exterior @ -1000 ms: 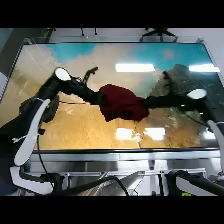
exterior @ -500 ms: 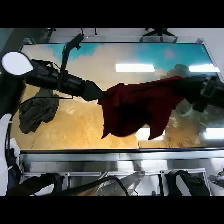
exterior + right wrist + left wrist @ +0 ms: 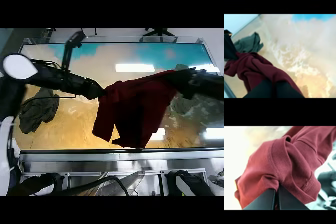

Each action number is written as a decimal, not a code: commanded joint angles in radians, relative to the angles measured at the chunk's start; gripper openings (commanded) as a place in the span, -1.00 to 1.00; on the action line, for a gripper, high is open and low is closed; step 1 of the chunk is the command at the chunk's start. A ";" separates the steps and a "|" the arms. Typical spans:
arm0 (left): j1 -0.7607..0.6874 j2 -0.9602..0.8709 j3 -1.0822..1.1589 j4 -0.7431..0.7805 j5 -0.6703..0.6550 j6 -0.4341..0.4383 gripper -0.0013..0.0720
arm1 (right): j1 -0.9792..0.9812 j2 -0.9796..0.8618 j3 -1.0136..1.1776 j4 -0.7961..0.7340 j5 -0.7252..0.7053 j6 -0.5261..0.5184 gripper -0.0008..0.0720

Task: Fold the shirts.

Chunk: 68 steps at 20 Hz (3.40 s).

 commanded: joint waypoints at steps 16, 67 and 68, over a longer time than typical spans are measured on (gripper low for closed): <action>0.363 -0.354 -0.286 0.044 -0.022 0.060 0.91 | -0.249 -0.533 -0.067 -0.231 0.159 0.252 0.23; 0.248 -0.478 -0.135 0.035 -0.034 0.067 -0.92 | -0.159 -0.233 -0.702 -0.364 0.049 0.272 0.52; 0.248 -0.478 -0.135 0.035 -0.034 0.067 -0.92 | -0.136 -0.256 -0.723 -0.364 0.029 0.272 0.52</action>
